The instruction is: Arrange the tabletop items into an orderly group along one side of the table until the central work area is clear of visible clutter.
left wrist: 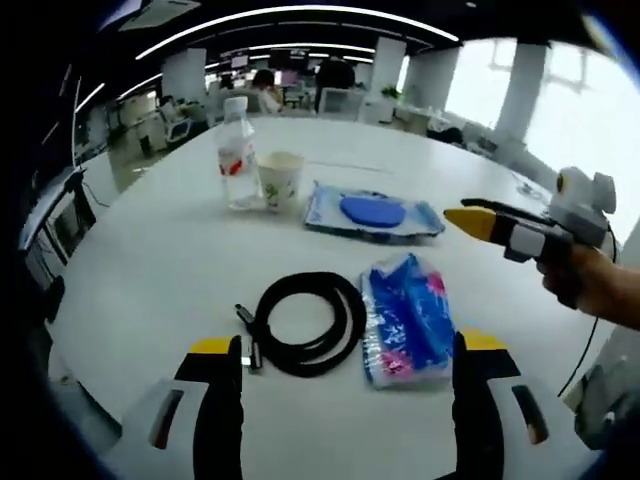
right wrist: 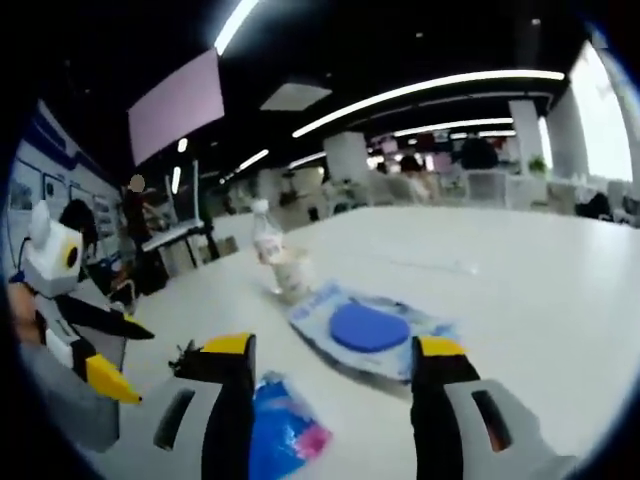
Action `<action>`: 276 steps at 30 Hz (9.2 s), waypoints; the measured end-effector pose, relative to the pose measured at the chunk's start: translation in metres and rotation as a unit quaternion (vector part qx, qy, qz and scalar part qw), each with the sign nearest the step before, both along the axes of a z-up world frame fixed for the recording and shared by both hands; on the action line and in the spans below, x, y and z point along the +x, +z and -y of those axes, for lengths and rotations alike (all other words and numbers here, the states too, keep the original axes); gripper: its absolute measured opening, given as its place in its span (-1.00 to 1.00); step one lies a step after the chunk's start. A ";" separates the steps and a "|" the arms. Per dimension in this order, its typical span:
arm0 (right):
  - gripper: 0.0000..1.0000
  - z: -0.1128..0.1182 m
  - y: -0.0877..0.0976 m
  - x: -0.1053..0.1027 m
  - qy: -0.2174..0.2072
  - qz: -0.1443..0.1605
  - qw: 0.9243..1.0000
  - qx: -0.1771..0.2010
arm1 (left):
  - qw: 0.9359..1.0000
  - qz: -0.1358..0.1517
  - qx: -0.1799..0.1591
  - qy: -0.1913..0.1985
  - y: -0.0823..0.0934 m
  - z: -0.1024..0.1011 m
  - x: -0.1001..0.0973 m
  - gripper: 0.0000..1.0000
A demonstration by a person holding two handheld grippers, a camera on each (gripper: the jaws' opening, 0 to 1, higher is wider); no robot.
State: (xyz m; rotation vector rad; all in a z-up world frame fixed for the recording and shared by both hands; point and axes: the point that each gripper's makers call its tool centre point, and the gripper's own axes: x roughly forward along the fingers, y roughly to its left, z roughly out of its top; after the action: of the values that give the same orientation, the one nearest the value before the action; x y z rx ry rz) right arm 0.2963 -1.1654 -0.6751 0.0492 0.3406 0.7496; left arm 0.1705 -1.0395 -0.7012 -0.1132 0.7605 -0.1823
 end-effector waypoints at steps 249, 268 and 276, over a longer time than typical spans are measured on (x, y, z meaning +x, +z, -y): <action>-1.00 0.192 -0.071 0.046 -0.294 -0.114 0.947 0.049 | 0.981 -0.037 -0.046 -0.183 -0.039 0.193 0.192 -0.99; -0.69 0.182 -0.070 0.045 -0.277 -0.101 0.955 0.025 | 0.986 -0.022 -0.041 -0.158 -0.034 0.187 0.194 -0.92; -0.55 0.181 -0.064 0.047 -0.274 -0.088 0.958 0.021 | 0.987 -0.013 -0.040 -0.156 -0.029 0.187 0.195 -0.81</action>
State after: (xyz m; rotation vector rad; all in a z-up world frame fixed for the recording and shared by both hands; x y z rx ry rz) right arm 0.3431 -1.3459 -0.7393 0.2428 0.4559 0.2014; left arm 0.3651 -1.2267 -0.7307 -0.0731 0.7944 -0.5102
